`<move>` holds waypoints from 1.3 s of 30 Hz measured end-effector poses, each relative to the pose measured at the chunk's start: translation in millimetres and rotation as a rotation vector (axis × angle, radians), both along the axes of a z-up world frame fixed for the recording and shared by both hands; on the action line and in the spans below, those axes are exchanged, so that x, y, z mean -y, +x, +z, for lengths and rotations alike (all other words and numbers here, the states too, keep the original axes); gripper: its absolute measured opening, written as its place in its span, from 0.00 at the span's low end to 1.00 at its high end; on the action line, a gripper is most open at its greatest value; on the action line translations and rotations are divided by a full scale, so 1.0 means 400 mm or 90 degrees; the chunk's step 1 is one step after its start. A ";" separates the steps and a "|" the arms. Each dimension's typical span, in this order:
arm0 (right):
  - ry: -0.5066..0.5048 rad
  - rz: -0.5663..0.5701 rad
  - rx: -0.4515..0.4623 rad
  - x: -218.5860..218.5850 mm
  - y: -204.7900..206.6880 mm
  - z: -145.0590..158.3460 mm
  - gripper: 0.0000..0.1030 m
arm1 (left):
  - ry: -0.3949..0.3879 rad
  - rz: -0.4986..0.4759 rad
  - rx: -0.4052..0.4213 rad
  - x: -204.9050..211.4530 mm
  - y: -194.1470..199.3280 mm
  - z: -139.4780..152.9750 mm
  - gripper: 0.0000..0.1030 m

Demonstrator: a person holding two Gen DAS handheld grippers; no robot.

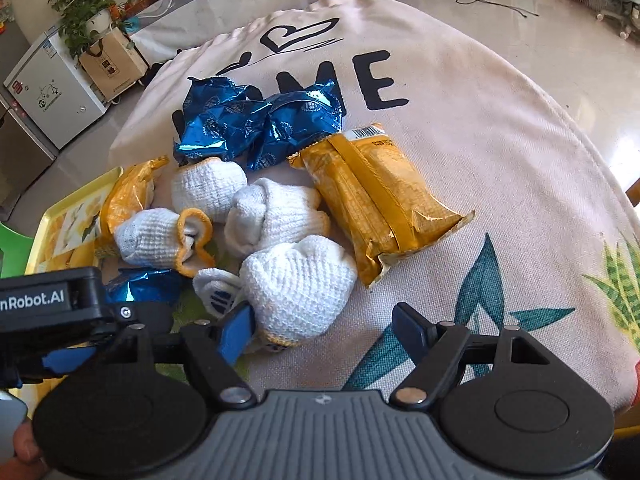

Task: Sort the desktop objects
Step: 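Move left tool toward blue foil pack while right tool moves toward white glove bundle, then close left tool on blue foil pack while right tool closes on white glove bundle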

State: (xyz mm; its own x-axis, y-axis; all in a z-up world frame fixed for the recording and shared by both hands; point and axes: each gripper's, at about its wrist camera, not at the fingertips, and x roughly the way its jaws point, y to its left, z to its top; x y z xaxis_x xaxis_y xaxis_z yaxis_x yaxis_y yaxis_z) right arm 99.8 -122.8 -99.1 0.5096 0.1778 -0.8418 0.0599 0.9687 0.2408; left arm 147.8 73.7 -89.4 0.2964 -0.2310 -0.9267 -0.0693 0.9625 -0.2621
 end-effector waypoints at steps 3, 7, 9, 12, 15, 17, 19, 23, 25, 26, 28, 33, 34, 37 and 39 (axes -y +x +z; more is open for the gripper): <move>0.009 0.003 -0.007 -0.001 0.001 -0.002 0.74 | 0.005 0.004 0.004 -0.007 -0.001 0.002 0.93; 0.020 0.013 -0.016 -0.003 0.001 -0.006 0.74 | 0.016 0.010 0.004 -0.012 -0.003 -0.001 0.95; 0.022 0.017 -0.019 -0.003 0.001 -0.006 0.74 | 0.021 0.009 0.009 -0.013 -0.007 0.003 0.95; 0.018 0.022 -0.011 -0.001 -0.005 -0.002 0.74 | 0.021 0.008 0.033 -0.015 -0.015 0.020 0.97; 0.022 0.015 -0.007 0.006 -0.007 0.000 0.75 | 0.009 0.014 0.052 -0.022 -0.017 0.034 0.99; 0.020 0.014 -0.002 0.008 -0.006 0.001 0.75 | 0.020 0.017 0.054 -0.022 -0.014 0.033 0.99; 0.025 0.018 0.001 0.007 -0.003 0.001 0.75 | 0.033 0.021 0.049 -0.020 -0.008 0.025 0.99; 0.035 0.033 -0.003 -0.002 0.005 -0.006 0.75 | 0.039 0.024 0.036 -0.017 0.003 0.006 0.99; 0.028 0.038 -0.003 -0.008 0.008 -0.009 0.75 | 0.044 0.027 0.030 -0.014 0.007 0.000 0.99; 0.025 0.041 -0.003 -0.010 0.010 -0.011 0.75 | 0.046 0.028 0.027 -0.013 0.008 -0.004 0.99; 0.022 0.043 -0.004 -0.013 0.014 -0.015 0.75 | 0.052 0.025 0.021 -0.009 0.011 -0.010 0.99; 0.013 0.050 -0.010 -0.022 0.020 -0.024 0.77 | 0.069 0.022 0.007 -0.002 0.016 -0.026 0.99; 0.008 0.053 -0.011 -0.025 0.021 -0.026 0.82 | 0.069 0.021 0.004 0.000 0.017 -0.030 1.00; 0.001 0.055 -0.009 -0.029 0.021 -0.030 0.82 | 0.079 0.017 -0.002 0.005 0.021 -0.038 0.99; -0.005 0.055 -0.006 -0.031 0.022 -0.031 0.83 | 0.084 0.016 -0.007 0.007 0.023 -0.043 0.99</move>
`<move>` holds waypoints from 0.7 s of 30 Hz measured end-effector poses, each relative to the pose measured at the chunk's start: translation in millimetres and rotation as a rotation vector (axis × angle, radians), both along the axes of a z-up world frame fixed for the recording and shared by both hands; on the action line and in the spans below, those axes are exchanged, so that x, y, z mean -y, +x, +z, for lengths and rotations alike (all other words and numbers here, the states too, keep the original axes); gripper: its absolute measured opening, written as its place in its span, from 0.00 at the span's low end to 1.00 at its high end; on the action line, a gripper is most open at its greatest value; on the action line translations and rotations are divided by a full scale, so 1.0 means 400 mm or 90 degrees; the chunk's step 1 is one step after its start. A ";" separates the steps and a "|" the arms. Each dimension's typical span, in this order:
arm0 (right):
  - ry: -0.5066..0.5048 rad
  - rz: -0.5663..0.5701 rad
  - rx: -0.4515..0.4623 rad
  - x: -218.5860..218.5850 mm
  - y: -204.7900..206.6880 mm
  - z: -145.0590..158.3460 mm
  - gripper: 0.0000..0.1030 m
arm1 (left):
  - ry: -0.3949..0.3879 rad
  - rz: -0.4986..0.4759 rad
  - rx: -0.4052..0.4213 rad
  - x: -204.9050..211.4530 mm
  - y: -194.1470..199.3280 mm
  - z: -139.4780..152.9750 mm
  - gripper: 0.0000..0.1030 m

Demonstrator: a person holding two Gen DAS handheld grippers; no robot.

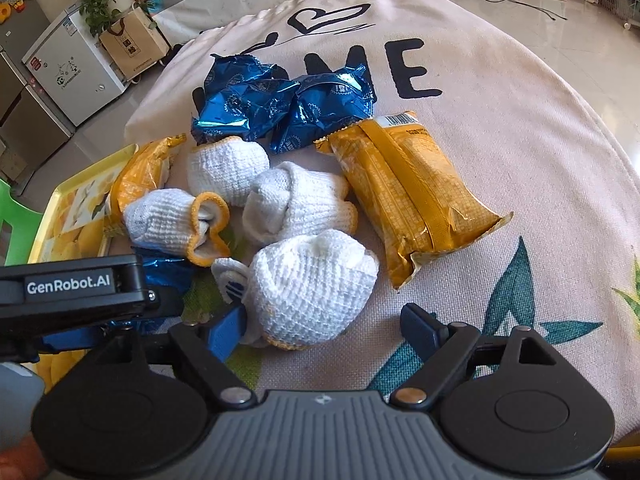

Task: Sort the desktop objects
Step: 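Close left tool on blue foil pack while right tool closes on white glove bundle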

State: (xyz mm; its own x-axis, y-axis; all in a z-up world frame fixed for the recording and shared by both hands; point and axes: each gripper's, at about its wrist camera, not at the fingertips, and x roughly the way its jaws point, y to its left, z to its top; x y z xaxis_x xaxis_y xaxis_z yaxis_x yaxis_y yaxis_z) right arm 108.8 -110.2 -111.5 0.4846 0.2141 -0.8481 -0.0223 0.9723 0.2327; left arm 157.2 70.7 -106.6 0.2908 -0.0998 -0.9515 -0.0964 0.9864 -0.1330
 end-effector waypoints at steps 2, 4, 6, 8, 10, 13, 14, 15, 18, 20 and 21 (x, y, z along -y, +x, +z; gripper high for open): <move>-0.004 0.001 0.003 -0.003 0.001 -0.001 0.83 | 0.000 0.000 -0.005 0.002 0.002 -0.004 1.00; -0.009 0.004 0.005 -0.006 0.001 -0.002 0.85 | 0.005 -0.001 -0.011 0.003 0.005 -0.010 1.00; -0.014 0.010 0.007 -0.011 0.001 -0.004 0.87 | 0.010 0.000 -0.017 0.004 0.007 -0.017 1.00; -0.026 0.016 0.009 -0.018 0.000 -0.006 0.88 | 0.014 0.002 -0.024 0.004 0.008 -0.024 1.00; -0.036 0.020 0.015 -0.024 0.000 -0.008 0.89 | 0.020 0.004 -0.032 0.005 0.012 -0.032 1.00; -0.047 0.021 0.021 -0.030 0.000 -0.010 0.90 | 0.026 0.005 -0.038 0.006 0.014 -0.043 1.00; -0.049 0.022 0.022 -0.032 0.001 -0.010 0.90 | 0.032 0.003 -0.036 0.008 0.015 -0.044 1.00; -0.052 0.022 0.023 -0.033 0.001 -0.011 0.90 | 0.038 0.000 -0.035 0.011 0.015 -0.045 1.00; -0.056 0.023 0.025 -0.038 0.002 -0.012 0.92 | 0.051 -0.007 -0.034 0.019 0.017 -0.047 1.00; -0.064 0.026 0.028 -0.041 0.003 -0.014 0.92 | 0.061 -0.013 -0.034 0.024 0.017 -0.048 1.00; -0.068 0.028 0.029 -0.043 0.002 -0.015 0.93 | 0.064 -0.013 -0.034 0.025 0.017 -0.049 1.00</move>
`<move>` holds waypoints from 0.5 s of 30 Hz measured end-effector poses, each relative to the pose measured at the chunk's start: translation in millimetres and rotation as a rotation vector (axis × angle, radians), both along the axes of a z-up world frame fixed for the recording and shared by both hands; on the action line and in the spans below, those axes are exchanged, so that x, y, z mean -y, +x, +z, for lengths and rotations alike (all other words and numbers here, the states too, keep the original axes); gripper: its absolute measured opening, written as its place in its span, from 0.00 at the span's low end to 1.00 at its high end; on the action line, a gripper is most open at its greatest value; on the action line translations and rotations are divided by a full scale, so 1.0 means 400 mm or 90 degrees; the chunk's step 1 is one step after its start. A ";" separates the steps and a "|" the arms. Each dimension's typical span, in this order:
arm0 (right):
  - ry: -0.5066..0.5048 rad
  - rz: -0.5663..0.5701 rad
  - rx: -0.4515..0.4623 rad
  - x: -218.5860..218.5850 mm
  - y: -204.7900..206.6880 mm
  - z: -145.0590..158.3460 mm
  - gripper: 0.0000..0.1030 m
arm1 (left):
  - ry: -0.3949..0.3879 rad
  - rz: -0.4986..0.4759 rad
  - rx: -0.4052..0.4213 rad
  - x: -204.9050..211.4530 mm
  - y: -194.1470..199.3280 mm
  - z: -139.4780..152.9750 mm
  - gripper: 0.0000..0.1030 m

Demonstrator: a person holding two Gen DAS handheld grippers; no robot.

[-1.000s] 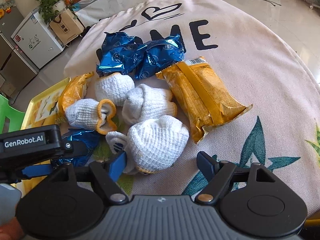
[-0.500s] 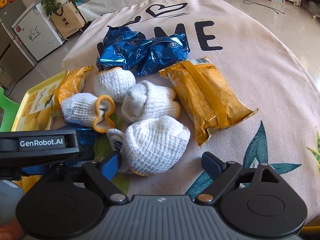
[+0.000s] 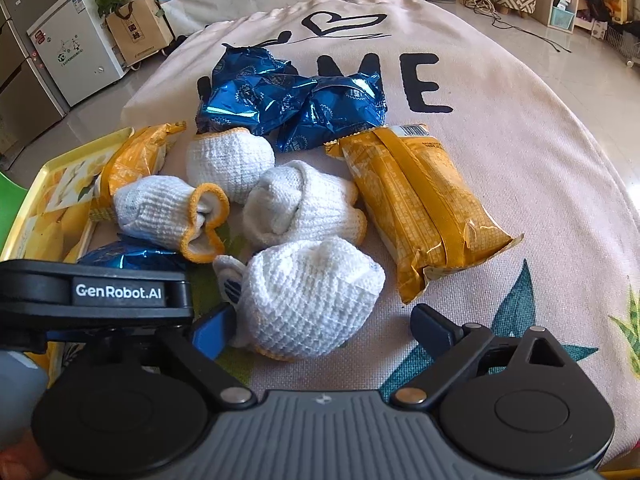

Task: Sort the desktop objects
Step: 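Close left tool on blue foil pack while right tool closes on white glove bundle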

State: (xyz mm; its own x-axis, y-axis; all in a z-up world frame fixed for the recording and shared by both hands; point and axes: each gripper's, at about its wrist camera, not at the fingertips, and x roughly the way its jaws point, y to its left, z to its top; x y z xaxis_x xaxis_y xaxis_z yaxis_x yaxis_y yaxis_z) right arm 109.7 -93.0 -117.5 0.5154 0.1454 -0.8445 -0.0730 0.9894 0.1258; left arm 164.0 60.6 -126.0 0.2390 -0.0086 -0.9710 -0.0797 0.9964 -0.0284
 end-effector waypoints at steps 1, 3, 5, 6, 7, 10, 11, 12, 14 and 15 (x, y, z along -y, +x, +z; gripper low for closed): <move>-0.003 0.001 0.001 -0.002 0.000 0.000 0.93 | 0.003 -0.001 0.000 0.001 0.000 0.000 1.00; -0.008 0.003 0.002 -0.005 0.000 -0.001 0.94 | 0.010 -0.004 0.000 0.004 0.000 -0.002 1.00; -0.016 0.007 0.003 -0.011 0.000 -0.003 0.94 | 0.019 -0.009 0.001 0.009 -0.001 -0.003 1.00; -0.020 0.009 0.004 -0.013 0.000 -0.004 0.95 | 0.018 -0.008 0.001 0.009 -0.001 -0.003 1.00; -0.022 0.010 0.005 -0.013 0.000 -0.005 0.95 | 0.018 -0.007 0.001 0.008 -0.001 -0.003 1.00; -0.027 0.008 0.007 -0.014 0.001 -0.006 0.95 | 0.018 -0.005 0.000 0.008 -0.003 -0.002 1.00; -0.030 0.008 0.008 -0.015 0.001 -0.007 0.95 | 0.018 -0.003 0.000 0.008 -0.003 -0.002 1.00; -0.033 0.009 0.009 -0.016 0.002 -0.008 0.95 | 0.018 -0.003 -0.001 0.008 -0.003 -0.002 1.00; -0.035 0.008 0.011 -0.017 0.002 -0.009 0.94 | 0.019 -0.003 0.000 0.009 -0.005 -0.002 1.00; -0.037 0.008 0.013 -0.018 0.001 -0.009 0.94 | 0.019 -0.004 0.002 0.010 -0.005 -0.002 1.00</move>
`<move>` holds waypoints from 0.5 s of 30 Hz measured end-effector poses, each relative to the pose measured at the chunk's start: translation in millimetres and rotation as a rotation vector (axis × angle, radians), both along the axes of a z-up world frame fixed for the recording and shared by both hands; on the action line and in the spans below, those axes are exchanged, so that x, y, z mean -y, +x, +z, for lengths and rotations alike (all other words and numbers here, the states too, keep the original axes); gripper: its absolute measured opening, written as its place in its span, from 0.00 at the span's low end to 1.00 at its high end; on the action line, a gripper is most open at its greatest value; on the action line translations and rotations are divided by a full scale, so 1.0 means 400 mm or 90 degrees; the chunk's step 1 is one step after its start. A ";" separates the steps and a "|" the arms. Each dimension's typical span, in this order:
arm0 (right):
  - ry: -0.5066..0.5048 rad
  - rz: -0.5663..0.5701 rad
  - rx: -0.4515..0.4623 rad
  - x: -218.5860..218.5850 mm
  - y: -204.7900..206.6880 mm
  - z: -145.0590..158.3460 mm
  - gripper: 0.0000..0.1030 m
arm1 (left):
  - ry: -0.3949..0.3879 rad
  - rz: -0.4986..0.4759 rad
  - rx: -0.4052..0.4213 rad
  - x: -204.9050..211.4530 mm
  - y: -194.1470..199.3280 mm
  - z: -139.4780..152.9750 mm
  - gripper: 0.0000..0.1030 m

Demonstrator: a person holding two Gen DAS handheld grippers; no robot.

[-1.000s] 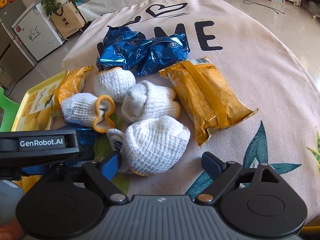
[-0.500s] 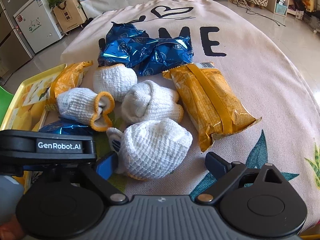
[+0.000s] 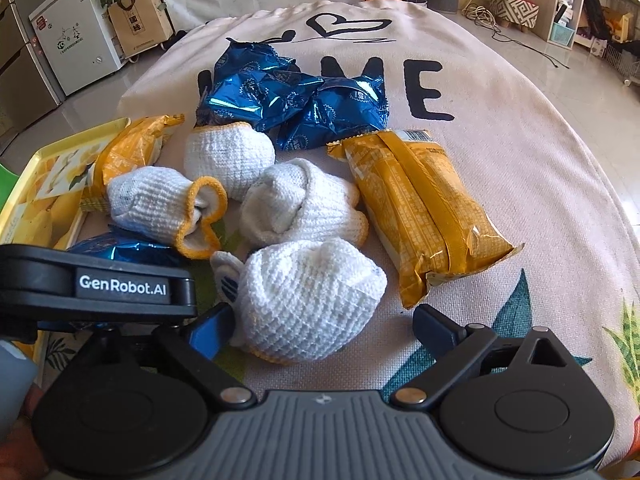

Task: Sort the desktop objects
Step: 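Close left tool on blue foil pack while right tool closes on white glove bundle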

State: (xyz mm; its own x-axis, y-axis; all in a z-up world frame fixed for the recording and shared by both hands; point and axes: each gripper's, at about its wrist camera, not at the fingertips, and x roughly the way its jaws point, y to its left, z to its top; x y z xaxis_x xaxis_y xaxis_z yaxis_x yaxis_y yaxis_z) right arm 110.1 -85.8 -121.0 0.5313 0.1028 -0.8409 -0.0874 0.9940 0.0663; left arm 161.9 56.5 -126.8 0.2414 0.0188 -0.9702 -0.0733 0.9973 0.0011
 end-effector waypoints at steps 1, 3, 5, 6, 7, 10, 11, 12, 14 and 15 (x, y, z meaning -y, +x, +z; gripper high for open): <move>-0.002 0.000 0.001 -0.001 0.001 0.000 0.92 | 0.000 -0.003 0.003 0.000 0.000 0.001 1.00; -0.001 0.001 0.005 0.000 0.001 0.003 0.89 | 0.000 -0.003 0.005 -0.001 -0.003 0.001 1.00; 0.000 0.008 0.007 -0.003 -0.001 0.005 0.85 | -0.001 -0.003 0.006 -0.001 -0.005 0.002 0.99; -0.001 0.012 0.010 -0.005 -0.002 0.006 0.82 | 0.000 -0.003 0.007 -0.001 -0.006 0.002 0.99; 0.000 0.016 0.011 -0.006 -0.003 0.007 0.79 | 0.001 -0.003 0.007 -0.001 -0.007 0.003 0.99; 0.004 0.028 0.013 -0.010 -0.004 0.010 0.73 | 0.002 -0.003 0.013 -0.003 -0.013 0.008 0.95; 0.006 0.032 0.015 -0.011 -0.004 0.011 0.71 | 0.003 -0.006 0.018 -0.002 -0.015 0.012 0.91; 0.009 0.036 0.016 -0.012 -0.005 0.012 0.67 | 0.003 -0.010 0.021 -0.001 -0.016 0.015 0.89; 0.014 0.040 0.017 -0.012 -0.005 0.014 0.64 | 0.004 -0.017 0.028 0.003 -0.020 0.021 0.82; 0.016 0.039 0.017 -0.011 -0.006 0.015 0.62 | 0.004 -0.021 0.031 0.003 -0.019 0.024 0.80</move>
